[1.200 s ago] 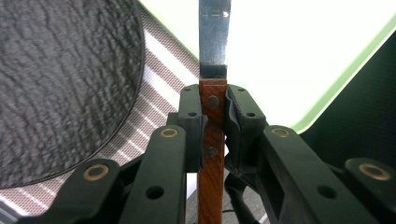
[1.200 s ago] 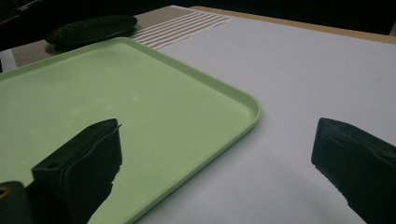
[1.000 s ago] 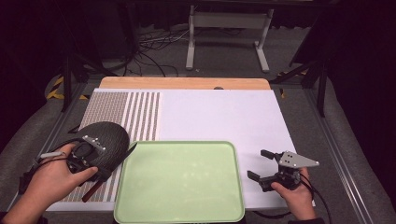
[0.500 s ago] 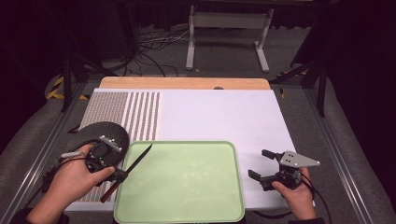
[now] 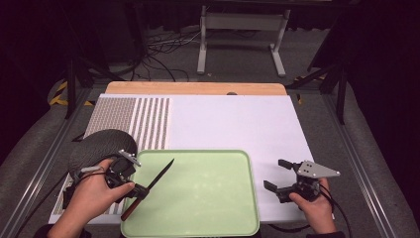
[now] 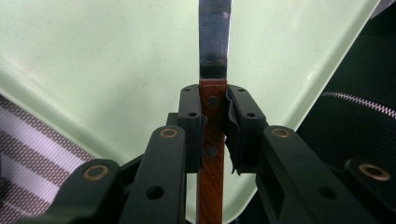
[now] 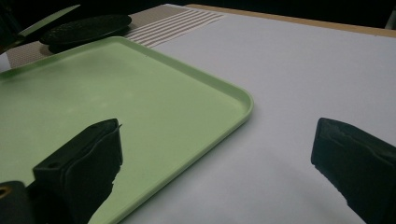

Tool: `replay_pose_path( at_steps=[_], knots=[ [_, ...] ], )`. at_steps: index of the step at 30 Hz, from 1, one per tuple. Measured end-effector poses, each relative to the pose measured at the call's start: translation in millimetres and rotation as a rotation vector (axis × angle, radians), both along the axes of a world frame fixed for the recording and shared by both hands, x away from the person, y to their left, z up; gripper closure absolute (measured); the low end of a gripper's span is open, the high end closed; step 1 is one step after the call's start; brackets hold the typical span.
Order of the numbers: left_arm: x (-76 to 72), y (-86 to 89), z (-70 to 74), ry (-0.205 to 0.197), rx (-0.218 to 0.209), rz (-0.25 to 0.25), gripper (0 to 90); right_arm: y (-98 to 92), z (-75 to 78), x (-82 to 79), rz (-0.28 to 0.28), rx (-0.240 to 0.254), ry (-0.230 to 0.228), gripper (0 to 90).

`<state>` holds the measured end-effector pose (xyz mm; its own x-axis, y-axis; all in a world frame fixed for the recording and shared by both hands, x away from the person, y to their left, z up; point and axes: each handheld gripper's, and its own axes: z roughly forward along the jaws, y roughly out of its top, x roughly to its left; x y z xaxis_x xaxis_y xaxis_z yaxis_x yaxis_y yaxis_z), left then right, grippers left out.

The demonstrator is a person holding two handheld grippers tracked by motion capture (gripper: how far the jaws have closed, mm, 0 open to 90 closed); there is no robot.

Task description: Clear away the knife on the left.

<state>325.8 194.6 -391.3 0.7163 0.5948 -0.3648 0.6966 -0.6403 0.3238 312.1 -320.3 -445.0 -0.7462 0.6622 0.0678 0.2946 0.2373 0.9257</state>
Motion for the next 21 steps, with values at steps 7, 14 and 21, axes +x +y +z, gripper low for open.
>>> replay_pose_path(
  at_steps=[7,14,21],
  knots=[
    [-0.5,-5.2,-10.8,0.012,-0.014,0.000,77.4,0.3,-0.2,0.0,-0.001,-0.001,0.004,2.6],
    [0.3,-7.4,-15.0,0.019,-0.016,0.001,77.4,0.2,-0.8,0.0,0.001,-0.002,0.004,2.5],
    [4.0,-7.5,-22.7,0.048,0.020,0.033,77.4,0.6,-1.0,-0.2,0.004,-0.001,0.006,2.2]
  ],
)
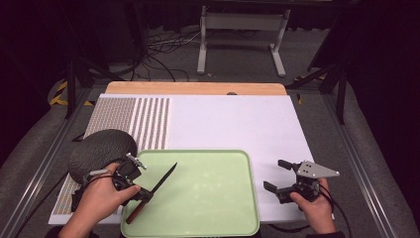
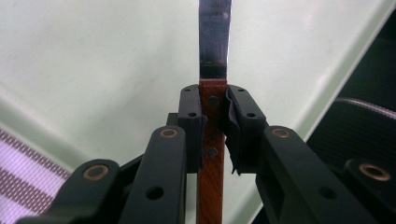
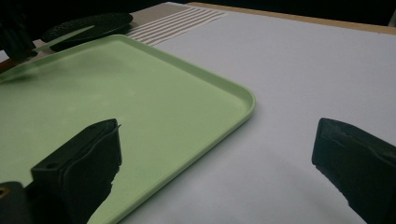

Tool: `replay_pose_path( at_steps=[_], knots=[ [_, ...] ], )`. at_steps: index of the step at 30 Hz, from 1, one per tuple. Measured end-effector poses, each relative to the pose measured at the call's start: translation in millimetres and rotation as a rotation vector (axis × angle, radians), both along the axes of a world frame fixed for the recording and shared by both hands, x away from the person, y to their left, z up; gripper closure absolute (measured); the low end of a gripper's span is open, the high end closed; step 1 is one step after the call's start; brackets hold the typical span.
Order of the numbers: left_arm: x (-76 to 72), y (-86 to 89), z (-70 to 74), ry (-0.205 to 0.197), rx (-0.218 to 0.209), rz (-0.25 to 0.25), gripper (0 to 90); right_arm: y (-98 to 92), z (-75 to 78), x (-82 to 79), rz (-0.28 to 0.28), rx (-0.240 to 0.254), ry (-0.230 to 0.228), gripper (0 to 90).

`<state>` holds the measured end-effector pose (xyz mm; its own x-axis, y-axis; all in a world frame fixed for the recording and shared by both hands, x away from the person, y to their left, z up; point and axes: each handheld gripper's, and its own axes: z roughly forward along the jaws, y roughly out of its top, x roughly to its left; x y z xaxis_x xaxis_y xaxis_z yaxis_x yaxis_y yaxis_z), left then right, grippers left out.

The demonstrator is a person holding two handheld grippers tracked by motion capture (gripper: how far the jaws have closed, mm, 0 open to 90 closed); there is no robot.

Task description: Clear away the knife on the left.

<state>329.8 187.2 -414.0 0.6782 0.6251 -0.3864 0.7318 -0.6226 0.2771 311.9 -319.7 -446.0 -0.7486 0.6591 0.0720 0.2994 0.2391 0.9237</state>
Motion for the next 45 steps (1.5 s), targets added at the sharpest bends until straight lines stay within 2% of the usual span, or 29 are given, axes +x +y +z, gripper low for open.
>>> replay_pose_path(
  at_steps=[11,33,41,45],
  knots=[
    [6.0,-1.7,-14.4,0.049,0.019,0.002,77.3,0.0,-0.8,0.2,0.001,-0.004,0.005,2.3],
    [5.1,-2.3,-23.2,0.074,0.052,0.018,77.2,0.1,-1.8,1.0,0.001,0.005,0.011,2.3],
    [5.1,-3.0,-24.5,0.092,0.061,0.009,76.9,-0.2,-2.0,0.8,0.000,0.005,0.013,2.3],
    [4.9,-3.8,-24.6,0.085,0.052,-0.001,74.4,0.1,-2.8,1.0,0.001,0.006,0.016,2.4]
  ],
)
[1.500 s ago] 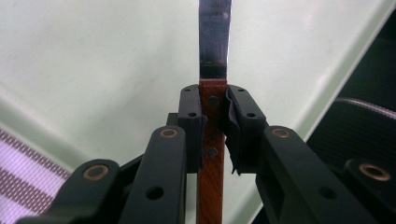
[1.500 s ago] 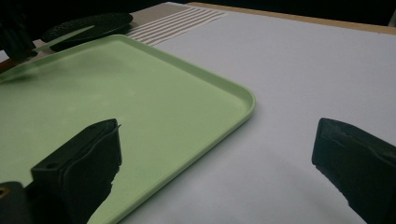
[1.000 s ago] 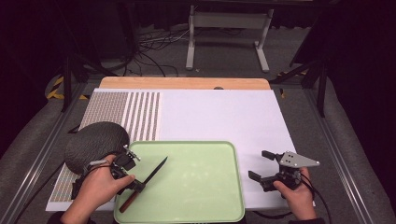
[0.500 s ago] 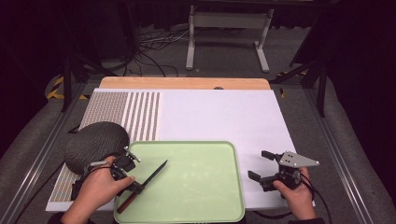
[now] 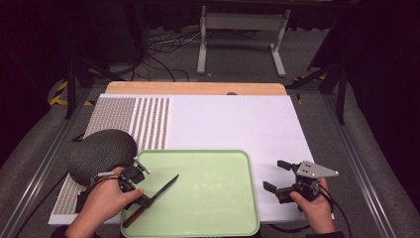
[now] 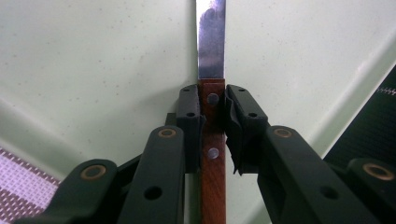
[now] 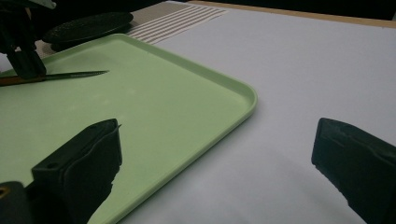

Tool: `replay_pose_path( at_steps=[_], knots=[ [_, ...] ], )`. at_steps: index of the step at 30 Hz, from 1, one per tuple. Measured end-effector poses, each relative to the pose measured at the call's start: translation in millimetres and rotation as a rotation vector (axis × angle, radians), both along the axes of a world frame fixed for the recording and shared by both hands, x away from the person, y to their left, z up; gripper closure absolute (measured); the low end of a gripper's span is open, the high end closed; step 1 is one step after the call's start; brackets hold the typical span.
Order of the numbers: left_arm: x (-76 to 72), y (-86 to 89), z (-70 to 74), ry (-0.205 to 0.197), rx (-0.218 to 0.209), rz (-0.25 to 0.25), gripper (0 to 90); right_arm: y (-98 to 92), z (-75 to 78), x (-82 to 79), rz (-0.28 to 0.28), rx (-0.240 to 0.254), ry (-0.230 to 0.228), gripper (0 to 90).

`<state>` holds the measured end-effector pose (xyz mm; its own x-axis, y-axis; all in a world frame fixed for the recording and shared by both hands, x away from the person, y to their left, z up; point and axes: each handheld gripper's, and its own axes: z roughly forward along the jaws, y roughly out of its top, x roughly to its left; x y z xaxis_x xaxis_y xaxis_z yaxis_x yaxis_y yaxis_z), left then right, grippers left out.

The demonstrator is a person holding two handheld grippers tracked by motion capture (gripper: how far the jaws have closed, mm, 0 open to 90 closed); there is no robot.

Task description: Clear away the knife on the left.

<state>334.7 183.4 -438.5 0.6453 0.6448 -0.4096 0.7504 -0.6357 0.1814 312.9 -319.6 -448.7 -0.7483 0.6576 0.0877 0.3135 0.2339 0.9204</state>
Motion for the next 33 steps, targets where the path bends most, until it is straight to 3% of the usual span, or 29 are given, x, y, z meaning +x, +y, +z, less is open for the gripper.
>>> replay_pose_path(
  at_steps=[2,4,7,11,13,15,17,19,21,25,27,28,31,33],
  knots=[
    [-0.6,-0.1,2.3,-0.002,-0.006,-0.002,69.7,0.0,-0.1,-0.1,0.000,0.000,0.000,2.4],
    [-0.8,0.0,3.5,-0.005,-0.014,-0.007,54.3,-0.2,0.0,0.0,0.000,0.001,0.000,2.4],
    [-2.6,-0.7,7.7,-0.037,-0.031,-0.009,42.4,-0.5,0.1,-0.1,0.000,0.000,0.000,2.4],
    [-6.3,-5.1,15.6,-0.164,-0.044,-0.065,27.3,-0.4,0.0,-0.2,0.001,0.000,-0.001,2.4],
    [-8.5,-9.4,17.1,-0.269,-0.055,-0.119,20.4,-0.4,0.1,-0.3,0.001,0.000,-0.002,2.4],
    [-9.3,-11.1,17.7,-0.293,-0.054,-0.137,17.6,-0.3,0.1,-0.3,0.000,0.000,-0.003,2.4],
    [-10.1,-15.5,18.1,-0.329,-0.088,-0.189,17.4,-0.3,0.1,-0.3,0.001,0.000,-0.003,2.4],
    [-11.6,-18.1,18.0,-0.353,-0.131,-0.229,23.0,-0.3,0.1,-0.4,0.003,0.001,-0.004,2.4],
    [-13.7,-20.4,18.7,-0.345,-0.141,-0.269,33.4,-0.5,0.1,-0.5,0.002,0.001,-0.004,2.4],
    [-16.0,-22.9,20.7,-0.356,-0.138,-0.364,70.5,-0.7,-0.2,-0.4,0.002,-0.002,0.001,2.4],
    [-15.4,-24.4,18.8,-0.361,-0.128,-0.401,82.9,-0.3,-0.4,-0.3,0.003,-0.003,0.002,2.4],
    [-15.4,-24.4,18.8,-0.361,-0.128,-0.401,87.3,-0.3,-0.4,-0.3,0.003,-0.003,0.002,2.4],
    [-13.4,-26.0,12.0,-0.336,-0.109,-0.428,89.8,-0.2,-0.3,-0.6,0.005,-0.006,0.000,2.4],
    [-12.1,-27.0,6.8,-0.324,-0.071,-0.453,89.9,-0.4,-0.4,-0.6,0.005,-0.008,0.000,2.4]
  ],
)
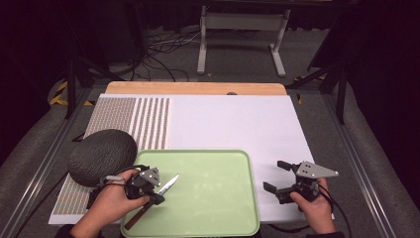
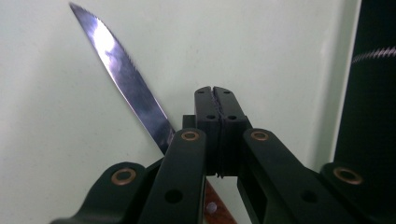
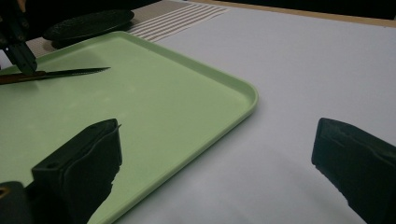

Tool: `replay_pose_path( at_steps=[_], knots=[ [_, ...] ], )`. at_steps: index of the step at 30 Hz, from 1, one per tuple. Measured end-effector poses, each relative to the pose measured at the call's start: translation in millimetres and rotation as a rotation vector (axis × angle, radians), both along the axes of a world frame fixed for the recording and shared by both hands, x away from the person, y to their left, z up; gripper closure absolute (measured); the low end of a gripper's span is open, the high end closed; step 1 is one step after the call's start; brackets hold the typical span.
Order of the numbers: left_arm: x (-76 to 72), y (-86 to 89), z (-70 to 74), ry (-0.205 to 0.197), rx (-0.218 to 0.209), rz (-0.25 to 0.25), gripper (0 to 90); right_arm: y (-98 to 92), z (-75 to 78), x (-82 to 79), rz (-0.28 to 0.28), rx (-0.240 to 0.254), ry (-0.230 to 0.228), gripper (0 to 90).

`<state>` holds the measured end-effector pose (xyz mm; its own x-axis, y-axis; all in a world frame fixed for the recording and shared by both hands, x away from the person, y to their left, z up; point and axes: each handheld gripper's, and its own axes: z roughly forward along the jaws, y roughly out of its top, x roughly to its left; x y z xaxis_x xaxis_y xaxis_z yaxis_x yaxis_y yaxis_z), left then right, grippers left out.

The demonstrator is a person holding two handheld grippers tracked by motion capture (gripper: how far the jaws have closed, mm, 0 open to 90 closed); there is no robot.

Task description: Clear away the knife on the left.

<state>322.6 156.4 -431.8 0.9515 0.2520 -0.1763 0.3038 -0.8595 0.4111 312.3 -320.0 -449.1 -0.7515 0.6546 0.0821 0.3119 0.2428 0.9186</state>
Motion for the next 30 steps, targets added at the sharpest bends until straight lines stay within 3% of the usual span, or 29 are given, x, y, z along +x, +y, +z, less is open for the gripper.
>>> replay_pose_path(
  at_steps=[19,30],
  knots=[
    [4.6,2.0,-8.6,0.035,0.028,-0.001,89.8,0.2,-1.0,0.3,0.003,-0.005,0.004,2.3],
    [7.3,10.8,-9.8,0.041,0.035,0.032,89.6,0.5,-1.3,0.5,0.005,-0.003,0.007,2.3]
  ],
)
